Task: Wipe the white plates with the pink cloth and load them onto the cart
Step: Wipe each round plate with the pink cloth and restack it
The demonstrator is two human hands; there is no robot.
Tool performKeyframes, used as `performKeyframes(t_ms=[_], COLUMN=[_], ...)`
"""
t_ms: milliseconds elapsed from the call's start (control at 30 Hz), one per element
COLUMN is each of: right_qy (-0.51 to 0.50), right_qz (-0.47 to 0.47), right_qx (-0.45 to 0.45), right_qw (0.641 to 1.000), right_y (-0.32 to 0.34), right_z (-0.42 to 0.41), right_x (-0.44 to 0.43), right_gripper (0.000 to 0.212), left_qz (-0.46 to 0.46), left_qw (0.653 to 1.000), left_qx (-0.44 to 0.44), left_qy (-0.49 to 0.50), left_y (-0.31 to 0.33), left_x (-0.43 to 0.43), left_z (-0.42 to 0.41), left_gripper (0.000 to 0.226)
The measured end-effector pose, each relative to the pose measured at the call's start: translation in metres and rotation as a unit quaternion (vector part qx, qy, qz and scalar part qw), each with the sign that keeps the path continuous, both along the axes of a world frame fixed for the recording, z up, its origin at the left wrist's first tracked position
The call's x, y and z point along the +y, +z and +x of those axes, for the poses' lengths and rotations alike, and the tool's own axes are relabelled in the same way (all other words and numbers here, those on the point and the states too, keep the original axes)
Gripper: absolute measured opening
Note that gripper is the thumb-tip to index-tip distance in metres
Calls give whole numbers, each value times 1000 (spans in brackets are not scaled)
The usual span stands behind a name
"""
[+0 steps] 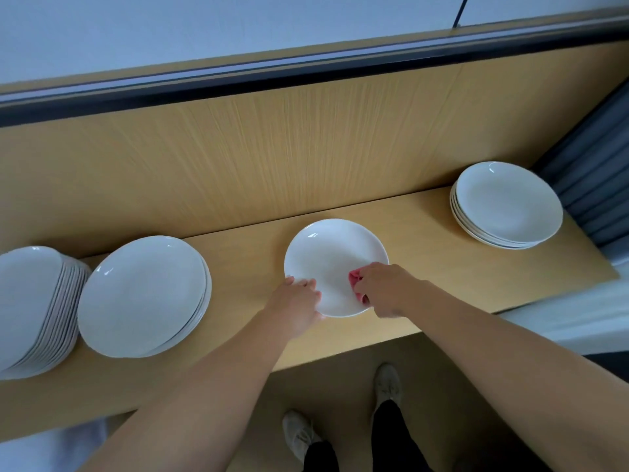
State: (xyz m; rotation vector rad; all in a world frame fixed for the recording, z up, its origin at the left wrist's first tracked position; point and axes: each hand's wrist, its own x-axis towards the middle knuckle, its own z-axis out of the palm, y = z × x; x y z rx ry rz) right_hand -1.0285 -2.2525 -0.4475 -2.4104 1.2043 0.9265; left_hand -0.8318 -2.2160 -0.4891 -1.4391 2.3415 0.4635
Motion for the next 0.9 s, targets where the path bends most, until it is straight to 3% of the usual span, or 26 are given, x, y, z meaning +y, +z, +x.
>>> performKeyframes(t_ms=[133, 267, 433, 533, 633, 900], right_qy=[12, -31, -81, -110, -108, -93], right_qz=[31, 48, -9, -35, -53, -44], right_qx=[-36, -87, -175, -224, -249, -302], right_qw=[999, 995, 981, 968, 961, 948], right_y=[5, 15, 24, 32, 33, 28], right_z=[2, -6, -29, -42, -54, -84], right_x=[2, -3, -21, -32, -39, -57], right_gripper=[28, 35, 24, 28, 26, 23], left_qz=[4, 16, 0, -27, -31, 40], left_qw=[1000, 1000, 998, 995, 992, 988], left_qx=[0, 0, 16, 52, 70, -43], left_qy=[2, 18, 63, 78, 99, 142], left_y=[1, 4, 13, 24, 27, 18], left_x=[0, -1, 4, 11, 8, -5], left_z=[-1, -2, -22, -51, -84, -131], left_gripper=[43, 43, 37, 26, 30, 57])
